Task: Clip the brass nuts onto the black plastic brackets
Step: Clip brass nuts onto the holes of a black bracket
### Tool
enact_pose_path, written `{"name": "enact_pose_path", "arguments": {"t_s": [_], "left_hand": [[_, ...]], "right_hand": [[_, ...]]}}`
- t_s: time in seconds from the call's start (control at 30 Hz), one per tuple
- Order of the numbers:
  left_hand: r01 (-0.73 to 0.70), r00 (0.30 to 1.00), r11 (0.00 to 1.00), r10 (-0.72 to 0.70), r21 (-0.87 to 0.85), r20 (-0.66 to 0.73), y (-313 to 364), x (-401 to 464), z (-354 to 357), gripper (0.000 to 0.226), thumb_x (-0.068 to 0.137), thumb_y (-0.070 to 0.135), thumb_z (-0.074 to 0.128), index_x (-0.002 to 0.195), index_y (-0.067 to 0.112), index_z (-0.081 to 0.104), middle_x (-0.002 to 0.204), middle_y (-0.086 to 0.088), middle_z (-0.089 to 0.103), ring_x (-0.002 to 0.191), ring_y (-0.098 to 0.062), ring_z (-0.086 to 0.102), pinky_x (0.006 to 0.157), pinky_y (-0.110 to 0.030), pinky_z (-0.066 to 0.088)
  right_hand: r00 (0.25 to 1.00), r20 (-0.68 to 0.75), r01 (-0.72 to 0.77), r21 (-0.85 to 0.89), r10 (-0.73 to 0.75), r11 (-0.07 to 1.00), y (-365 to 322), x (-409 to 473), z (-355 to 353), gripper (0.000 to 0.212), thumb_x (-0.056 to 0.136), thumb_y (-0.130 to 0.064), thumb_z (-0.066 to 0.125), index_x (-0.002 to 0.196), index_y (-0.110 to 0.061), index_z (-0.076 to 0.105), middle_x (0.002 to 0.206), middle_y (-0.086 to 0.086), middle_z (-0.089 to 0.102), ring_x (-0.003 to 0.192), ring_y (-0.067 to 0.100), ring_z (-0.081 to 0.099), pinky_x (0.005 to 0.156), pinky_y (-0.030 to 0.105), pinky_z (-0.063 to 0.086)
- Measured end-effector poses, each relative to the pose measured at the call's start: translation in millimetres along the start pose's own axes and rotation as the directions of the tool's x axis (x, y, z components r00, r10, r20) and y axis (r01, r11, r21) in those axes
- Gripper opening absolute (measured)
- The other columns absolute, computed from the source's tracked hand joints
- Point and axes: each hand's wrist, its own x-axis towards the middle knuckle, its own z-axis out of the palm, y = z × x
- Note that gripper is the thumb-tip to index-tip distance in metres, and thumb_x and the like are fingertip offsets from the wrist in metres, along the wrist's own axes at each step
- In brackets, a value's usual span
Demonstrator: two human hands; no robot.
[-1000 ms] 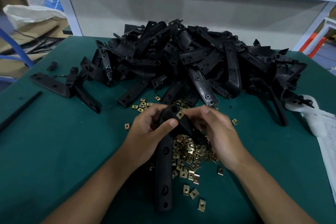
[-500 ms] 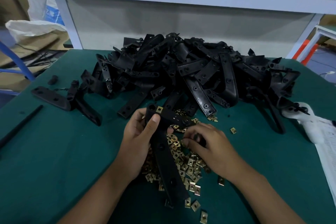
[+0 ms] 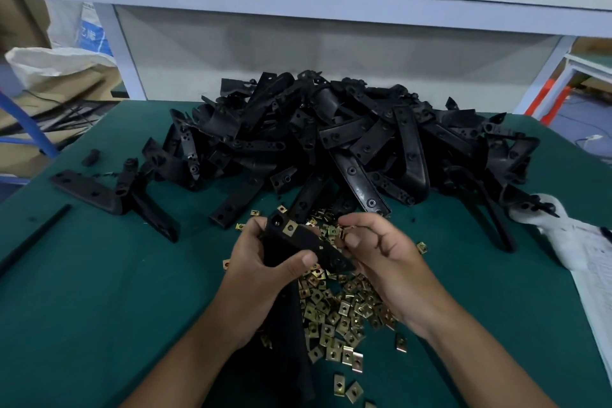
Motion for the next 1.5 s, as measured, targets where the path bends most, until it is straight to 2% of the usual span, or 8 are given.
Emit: {"name": "enact_pose_path", "arguments": {"t_s": [0.13, 0.23, 0.4, 0.53, 0.67, 1.13, 1.33, 1.5], "left_hand": [[0.004, 0.999, 1.000, -0.005, 0.015, 0.039, 1, 1, 0, 0.073, 0.060, 0.035, 0.092, 0.116, 0.005, 0.054, 0.110, -0.011, 0.074, 0.105, -0.028, 0.071, 0.090, -0.037, 0.059], [0.011, 1.000, 0.999, -0.012, 0.038, 0.025, 0, 2, 0, 0.071, 0.059, 0.037, 0.092, 0.114, 0.009, 0.055, 0.107, -0.010, 0.074, 0.104, -0.026, 0.071, 0.088, -0.035, 0.058], [0.022, 1.000, 1.000, -0.022, 0.005, 0.017, 0, 2, 2, 0.070, 0.059, 0.031, 0.091, 0.113, 0.006, 0.055, 0.101, -0.008, 0.076, 0.097, -0.022, 0.074, 0.080, -0.024, 0.057], [0.009, 0.999, 1.000, -0.009, 0.013, 0.031, 2, 1, 4, 0.065, 0.060, 0.028, 0.091, 0.110, 0.006, 0.055, 0.100, -0.007, 0.077, 0.095, -0.020, 0.074, 0.078, -0.021, 0.057], [0.008, 1.000, 1.000, -0.008, 0.019, 0.030, 2, 0, 4, 0.066, 0.060, 0.028, 0.092, 0.110, 0.005, 0.055, 0.103, -0.012, 0.076, 0.097, -0.024, 0.073, 0.079, -0.024, 0.057], [0.015, 0.998, 1.000, -0.016, 0.023, 0.053, 0, 0, 4, 0.068, 0.062, 0.026, 0.092, 0.114, 0.004, 0.054, 0.110, -0.016, 0.073, 0.106, -0.033, 0.070, 0.092, -0.042, 0.059], [0.011, 0.998, 0.999, -0.015, 0.051, 0.064, 1, 0, 4, 0.066, 0.064, 0.027, 0.092, 0.113, 0.005, 0.054, 0.109, -0.011, 0.074, 0.104, -0.026, 0.072, 0.085, -0.029, 0.058], [0.001, 0.998, 0.997, -0.005, 0.076, 0.059, -1, 0, 4, 0.066, 0.063, 0.031, 0.092, 0.112, 0.006, 0.055, 0.108, -0.011, 0.074, 0.104, -0.026, 0.071, 0.090, -0.034, 0.059]], "right_hand": [[1.000, 0.001, -0.013, 0.047, 0.013, 0.999, -2, -1, 2, 0.026, 0.086, -0.041, 0.068, 0.108, -0.027, 0.075, 0.087, -0.002, 0.069, 0.080, 0.011, 0.060, 0.071, 0.024, 0.048], [0.999, 0.024, -0.024, 0.050, 0.022, 0.998, -3, -1, 3, 0.021, 0.090, -0.034, 0.067, 0.108, -0.028, 0.075, 0.095, -0.001, 0.074, 0.088, 0.016, 0.064, 0.077, 0.029, 0.051], [1.000, -0.013, -0.011, 0.037, 0.011, 0.999, -6, -3, 5, 0.028, 0.084, -0.051, 0.066, 0.098, -0.028, 0.075, 0.081, -0.004, 0.064, 0.075, 0.014, 0.054, 0.068, 0.026, 0.047], [1.000, -0.006, 0.014, 0.049, -0.014, 0.999, -7, -3, 7, 0.016, 0.086, -0.042, 0.070, 0.096, -0.030, 0.070, 0.073, -0.007, 0.062, 0.073, 0.016, 0.054, 0.067, 0.029, 0.048], [0.997, -0.031, 0.071, 0.018, -0.070, 0.997, -9, -5, 8, 0.004, 0.090, -0.028, 0.069, 0.090, -0.028, 0.073, 0.068, -0.012, 0.067, 0.065, 0.002, 0.061, 0.061, 0.015, 0.049], [0.989, -0.114, 0.089, -0.050, -0.095, 0.995, -11, -8, 12, 0.015, 0.079, -0.036, 0.074, 0.090, -0.027, 0.079, 0.079, -0.002, 0.076, 0.070, 0.007, 0.067, 0.064, 0.017, 0.054], [0.983, -0.137, 0.113, -0.079, -0.123, 0.990, -12, -8, 13, 0.020, 0.076, -0.042, 0.075, 0.088, -0.027, 0.079, 0.083, 0.007, 0.076, 0.074, 0.019, 0.067, 0.065, 0.026, 0.054], [0.979, -0.136, 0.130, -0.144, -0.150, 0.981, -11, -9, 14, 0.022, 0.076, -0.041, 0.075, 0.089, -0.023, 0.078, 0.087, -0.001, 0.078, 0.081, 0.008, 0.073, 0.070, 0.015, 0.054]]}}
